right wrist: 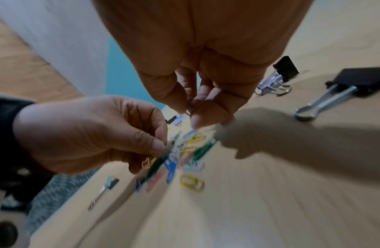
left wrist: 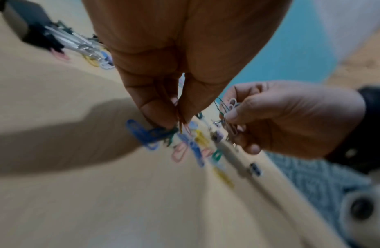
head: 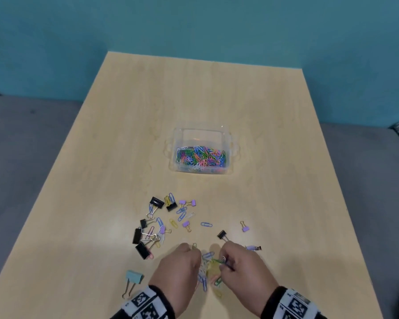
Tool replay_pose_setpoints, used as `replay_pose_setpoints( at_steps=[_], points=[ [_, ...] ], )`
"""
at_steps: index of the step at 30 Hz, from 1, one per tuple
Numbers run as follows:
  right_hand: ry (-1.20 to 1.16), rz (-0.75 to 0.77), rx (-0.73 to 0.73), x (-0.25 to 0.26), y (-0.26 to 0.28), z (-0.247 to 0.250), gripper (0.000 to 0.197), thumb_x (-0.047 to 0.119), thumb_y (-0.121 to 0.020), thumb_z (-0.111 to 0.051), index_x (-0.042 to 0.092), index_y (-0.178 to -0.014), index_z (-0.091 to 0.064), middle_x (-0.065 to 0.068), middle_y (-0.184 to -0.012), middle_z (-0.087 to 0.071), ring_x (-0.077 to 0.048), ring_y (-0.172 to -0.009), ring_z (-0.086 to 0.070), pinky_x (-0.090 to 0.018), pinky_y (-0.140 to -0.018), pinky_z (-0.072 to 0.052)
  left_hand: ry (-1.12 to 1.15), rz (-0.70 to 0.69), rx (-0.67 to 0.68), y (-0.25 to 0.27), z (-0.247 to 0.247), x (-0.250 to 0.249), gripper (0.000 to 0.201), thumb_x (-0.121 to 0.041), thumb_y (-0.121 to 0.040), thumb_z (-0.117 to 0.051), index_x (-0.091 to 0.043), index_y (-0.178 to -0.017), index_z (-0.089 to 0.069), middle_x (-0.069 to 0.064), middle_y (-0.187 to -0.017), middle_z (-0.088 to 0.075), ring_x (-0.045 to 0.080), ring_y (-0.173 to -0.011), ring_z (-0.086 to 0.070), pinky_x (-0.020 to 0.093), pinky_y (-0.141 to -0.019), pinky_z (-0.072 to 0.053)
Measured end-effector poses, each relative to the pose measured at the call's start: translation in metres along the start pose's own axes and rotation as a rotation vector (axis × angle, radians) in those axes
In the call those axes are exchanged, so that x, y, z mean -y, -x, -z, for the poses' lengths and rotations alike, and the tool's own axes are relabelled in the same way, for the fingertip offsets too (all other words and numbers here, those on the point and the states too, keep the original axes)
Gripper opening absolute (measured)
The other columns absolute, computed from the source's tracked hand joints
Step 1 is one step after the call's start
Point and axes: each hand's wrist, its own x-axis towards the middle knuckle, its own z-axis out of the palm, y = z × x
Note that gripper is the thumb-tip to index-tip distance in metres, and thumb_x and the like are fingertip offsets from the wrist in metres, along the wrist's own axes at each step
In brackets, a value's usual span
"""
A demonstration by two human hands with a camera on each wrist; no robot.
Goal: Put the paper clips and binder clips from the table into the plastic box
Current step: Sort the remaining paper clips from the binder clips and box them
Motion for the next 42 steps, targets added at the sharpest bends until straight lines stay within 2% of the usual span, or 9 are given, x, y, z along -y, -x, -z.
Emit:
replay_pose_setpoints(
  at_steps=[3,8,12,15,21,26,29,34,42],
  points=[
    [-0.3,-0.048,-0.005,0.015,-0.016,0.023,0.009,0.011,-0.077,-0.053,0.019,-0.076,-0.051,0.002,-0.058,-0.049,-0.014,-0.051,-0.045,-0.031,-0.052,-0.041,0.338,0.081,-0.033,-0.011,0.027,0.001,0.012,-0.01,-0.077,-0.055,-0.019,-0.07,-0.055,-0.005,-0.07,-0.056,0.009,-0.062,-0.054,0.025,-0.059,-0.043],
    [-0.473,-0.031,-0.18,0.059,-0.09,0.08,0.021,-0.007,-0.082,-0.051,0.011,-0.073,-0.048,-0.006,-0.056,-0.046,-0.019,-0.046,-0.045,-0.02,-0.041,-0.038,0.614,0.137,-0.259,-0.081,0.098,-0.005,0.014,-0.003,-0.075,-0.059,-0.015,-0.066,-0.059,0.004,-0.054,-0.061,0.019,-0.047,-0.057,0.028,-0.047,-0.047],
    [-0.397,-0.011,-0.299,0.085,-0.149,0.107,0.025,-0.002,-0.078,-0.051,0.02,-0.068,-0.047,-0.003,-0.057,-0.048,-0.024,-0.047,-0.051,-0.043,-0.052,-0.055,0.651,0.133,-0.445,-0.146,0.14,-0.009,0.017,-0.004,-0.073,-0.061,-0.018,-0.064,-0.058,0.003,-0.056,-0.062,0.027,-0.054,-0.062,0.044,-0.059,-0.058],
    [-0.291,-0.028,-0.233,0.091,-0.163,0.114,0.014,0.007,-0.078,-0.055,0.021,-0.078,-0.055,-0.007,-0.065,-0.06,-0.035,-0.057,-0.065,-0.054,-0.062,-0.057,0.617,0.11,-0.376,-0.162,0.146,-0.008,0.014,-0.009,-0.076,-0.063,-0.023,-0.079,-0.061,0.003,-0.066,-0.065,0.029,-0.063,-0.066,0.049,-0.067,-0.057],
    [0.168,0.103,-0.172,0.063,-0.099,0.1,0.031,0.019,-0.086,-0.055,0.019,-0.117,-0.057,-0.002,-0.106,-0.057,-0.019,-0.086,-0.056,-0.032,-0.081,-0.045,0.436,0.069,-0.332,-0.096,0.121,0.008,0.02,-0.019,-0.083,-0.063,-0.024,-0.102,-0.064,-0.004,-0.091,-0.062,0.02,-0.075,-0.063,0.035,-0.072,-0.053],
    [0.208,0.083,0.187,0.017,-0.003,0.037,0.035,0.022,-0.084,-0.053,0.021,-0.119,-0.052,0.001,-0.108,-0.054,-0.019,-0.098,-0.056,-0.035,-0.086,-0.045,0.187,0.033,0.001,0.002,0.044,0.017,0.038,-0.029,-0.08,-0.065,-0.025,-0.117,-0.056,-0.008,-0.102,-0.052,0.011,-0.083,-0.057,0.033,-0.085,-0.047],
    [0.333,0.104,0.159,-0.004,0.029,0.001,0.053,0.018,-0.078,-0.055,0.025,-0.129,-0.041,0.001,-0.117,-0.045,-0.023,-0.103,-0.052,-0.034,-0.086,-0.046,0.11,0.086,0.058,0.029,0.006,0.023,0.061,-0.038,-0.079,-0.066,-0.031,-0.133,-0.037,-0.008,-0.118,-0.04,0.016,-0.098,-0.055,0.027,-0.087,-0.044],
    [0.419,0.113,0.072,-0.012,0.022,-0.03,0.084,0.03,-0.082,-0.065,0.03,-0.147,-0.012,0.001,-0.125,-0.031,-0.023,-0.106,-0.039,-0.032,-0.094,-0.043,0.011,0.021,-0.028,0.023,-0.021,0.023,0.083,-0.034,-0.077,-0.07,-0.031,-0.143,-0.019,-0.005,-0.115,-0.034,0.017,-0.102,-0.045,0.03,-0.087,-0.046],
    [0.463,0.144,-0.027,0.004,-0.008,-0.036,0.028,0.005,-0.084,-0.052,0.022,-0.105,-0.045,-0.003,-0.108,-0.04,-0.025,-0.094,-0.046,-0.03,-0.066,-0.039,-0.092,-0.031,-0.049,-0.004,-0.014,0.014,0.02,-0.019,-0.084,-0.055,-0.026,-0.101,-0.049,-0.003,-0.099,-0.039,0.021,-0.085,-0.049,0.038,-0.07,-0.048]
  ],
)
